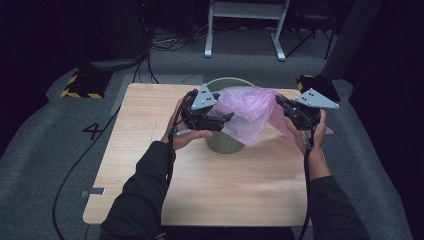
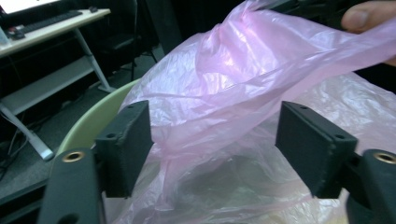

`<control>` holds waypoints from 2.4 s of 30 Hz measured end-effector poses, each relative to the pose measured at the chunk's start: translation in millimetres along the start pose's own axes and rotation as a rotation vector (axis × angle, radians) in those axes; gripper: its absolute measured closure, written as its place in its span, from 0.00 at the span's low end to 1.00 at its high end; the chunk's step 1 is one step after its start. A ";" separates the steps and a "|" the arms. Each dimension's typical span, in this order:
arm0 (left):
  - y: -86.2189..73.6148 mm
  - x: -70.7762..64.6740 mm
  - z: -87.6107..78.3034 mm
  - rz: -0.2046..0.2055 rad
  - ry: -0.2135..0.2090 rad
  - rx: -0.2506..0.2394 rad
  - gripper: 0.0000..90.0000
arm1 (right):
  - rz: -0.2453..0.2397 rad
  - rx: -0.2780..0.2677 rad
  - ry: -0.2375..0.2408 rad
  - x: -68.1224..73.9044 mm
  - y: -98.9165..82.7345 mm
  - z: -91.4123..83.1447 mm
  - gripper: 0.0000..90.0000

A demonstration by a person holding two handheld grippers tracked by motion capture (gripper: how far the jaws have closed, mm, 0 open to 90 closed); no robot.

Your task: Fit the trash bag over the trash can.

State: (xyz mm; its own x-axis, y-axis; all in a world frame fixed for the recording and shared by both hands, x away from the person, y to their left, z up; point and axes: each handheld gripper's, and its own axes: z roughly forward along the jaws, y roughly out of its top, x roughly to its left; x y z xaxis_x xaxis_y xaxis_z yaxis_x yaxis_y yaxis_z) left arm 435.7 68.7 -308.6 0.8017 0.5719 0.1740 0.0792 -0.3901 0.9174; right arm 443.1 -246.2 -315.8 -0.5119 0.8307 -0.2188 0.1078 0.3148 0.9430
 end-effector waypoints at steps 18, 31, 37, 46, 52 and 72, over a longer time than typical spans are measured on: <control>-6.1 25.9 45.8 0.004 -0.023 0.223 0.83 | -0.005 0.004 0.013 -2.8 -7.5 -1.9 1.00; -5.5 33.1 51.9 -0.029 -0.011 0.285 0.55 | -0.033 0.000 0.007 4.1 -8.6 -4.2 1.00; -0.6 35.4 26.2 -0.072 -0.018 0.157 0.33 | -0.034 0.013 -0.010 2.8 -11.2 -4.0 1.00; 20.3 8.6 23.7 0.019 -0.082 0.076 0.28 | -0.065 0.025 -0.008 10.6 -8.1 -0.2 1.00; 25.0 -6.1 42.6 0.048 -0.094 0.119 0.35 | -0.076 0.022 0.013 14.8 -7.4 -0.1 1.00; 10.2 22.7 57.2 -0.019 0.111 0.290 0.41 | -0.105 -0.009 0.064 26.1 -5.1 -6.1 1.00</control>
State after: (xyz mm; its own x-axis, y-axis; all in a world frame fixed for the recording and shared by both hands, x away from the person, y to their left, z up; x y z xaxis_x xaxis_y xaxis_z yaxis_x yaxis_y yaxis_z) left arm 488.7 36.5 -315.8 0.7303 0.6500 0.2101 0.2719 -0.5587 0.7835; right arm 424.0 -228.9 -324.7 -0.5736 0.7621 -0.3003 0.0429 0.3940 0.9181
